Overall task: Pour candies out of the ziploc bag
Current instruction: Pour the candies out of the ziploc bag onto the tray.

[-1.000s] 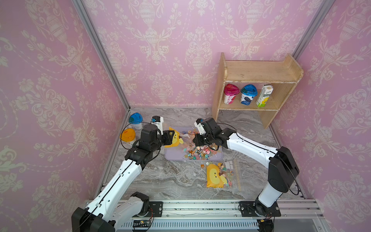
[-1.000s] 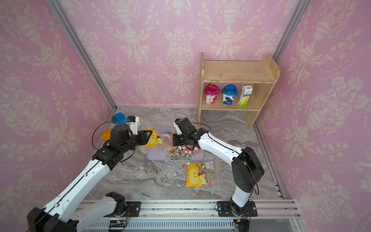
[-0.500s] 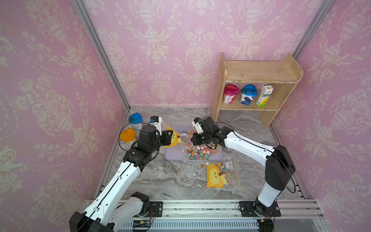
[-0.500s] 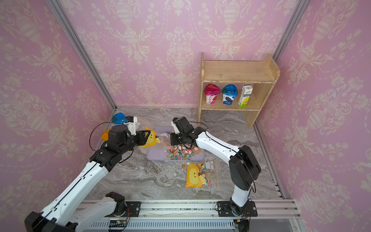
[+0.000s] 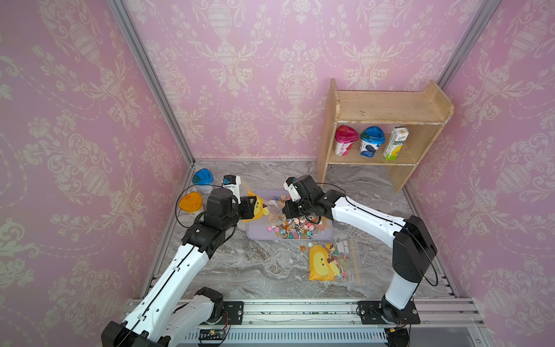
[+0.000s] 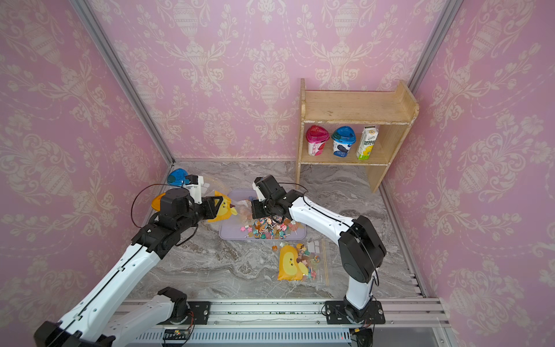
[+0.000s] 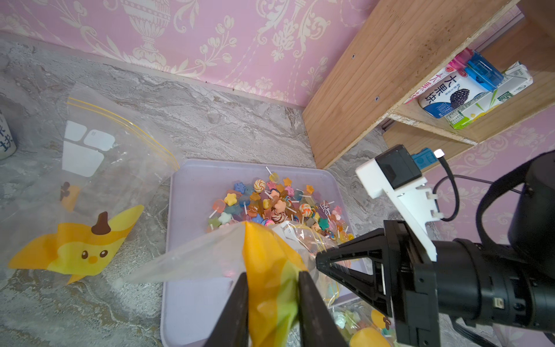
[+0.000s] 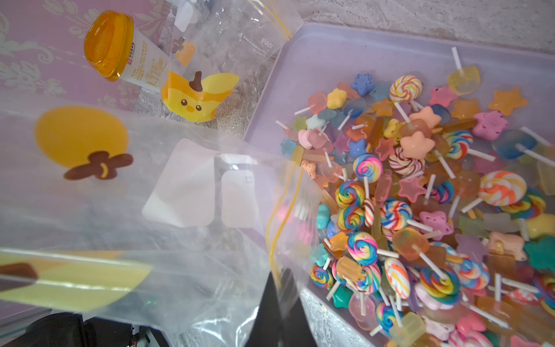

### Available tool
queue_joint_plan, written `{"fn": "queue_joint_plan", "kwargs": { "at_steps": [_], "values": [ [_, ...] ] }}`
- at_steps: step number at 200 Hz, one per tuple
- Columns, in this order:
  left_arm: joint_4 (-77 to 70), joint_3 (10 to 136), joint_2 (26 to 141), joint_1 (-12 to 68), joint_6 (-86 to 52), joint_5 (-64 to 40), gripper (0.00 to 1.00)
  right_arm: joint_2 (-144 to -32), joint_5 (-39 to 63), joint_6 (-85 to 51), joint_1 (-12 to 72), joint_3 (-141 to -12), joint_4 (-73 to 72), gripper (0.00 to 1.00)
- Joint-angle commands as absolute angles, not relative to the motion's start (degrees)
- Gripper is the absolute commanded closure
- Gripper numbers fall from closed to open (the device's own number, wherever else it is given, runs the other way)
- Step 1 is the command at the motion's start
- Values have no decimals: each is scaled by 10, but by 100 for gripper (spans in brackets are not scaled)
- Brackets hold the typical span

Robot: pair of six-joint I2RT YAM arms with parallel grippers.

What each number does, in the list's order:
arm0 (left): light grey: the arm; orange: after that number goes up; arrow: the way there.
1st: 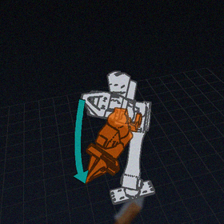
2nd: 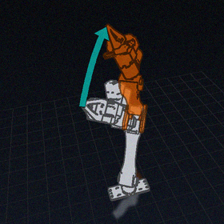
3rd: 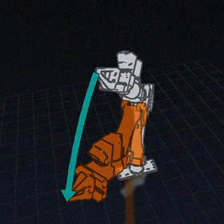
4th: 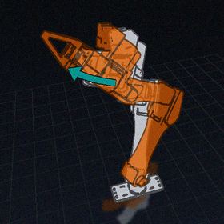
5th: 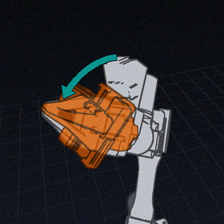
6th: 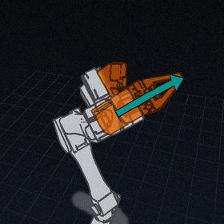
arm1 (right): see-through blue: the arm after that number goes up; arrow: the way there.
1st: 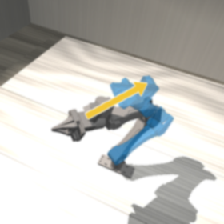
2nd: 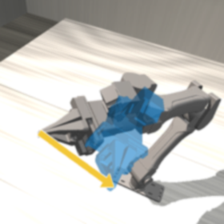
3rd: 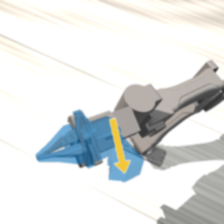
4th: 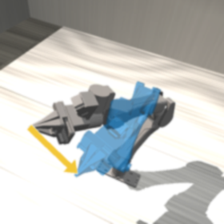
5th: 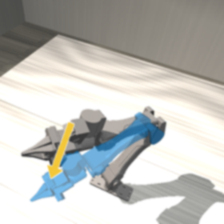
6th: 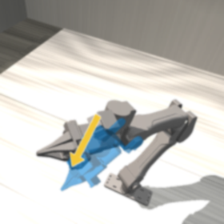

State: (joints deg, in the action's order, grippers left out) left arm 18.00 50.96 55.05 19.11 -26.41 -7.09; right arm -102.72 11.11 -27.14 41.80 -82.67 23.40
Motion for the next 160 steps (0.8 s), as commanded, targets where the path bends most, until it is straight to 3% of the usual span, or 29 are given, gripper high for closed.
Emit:
{"fn": "queue_joint_plan", "kwargs": {
  "at_steps": [1, 78, 116, 160],
  "values": [
    [173, 536, 532, 179, -245, -41, 100, -1042, 86, -271, 417, -847, 282, 99],
    [179, 486, 510, 178, -266, -45, 100, -1053, 83, -271, 423, -852, 283, 99],
    [182, 483, 514, 177, -270, -47, 91, -1071, 105, -276, 423, -865, 281, 99],
    [152, 452, 525, 177, -285, -65, 62, -1063, 104, -277, 426, -863, 277, 100]
  ]
}}
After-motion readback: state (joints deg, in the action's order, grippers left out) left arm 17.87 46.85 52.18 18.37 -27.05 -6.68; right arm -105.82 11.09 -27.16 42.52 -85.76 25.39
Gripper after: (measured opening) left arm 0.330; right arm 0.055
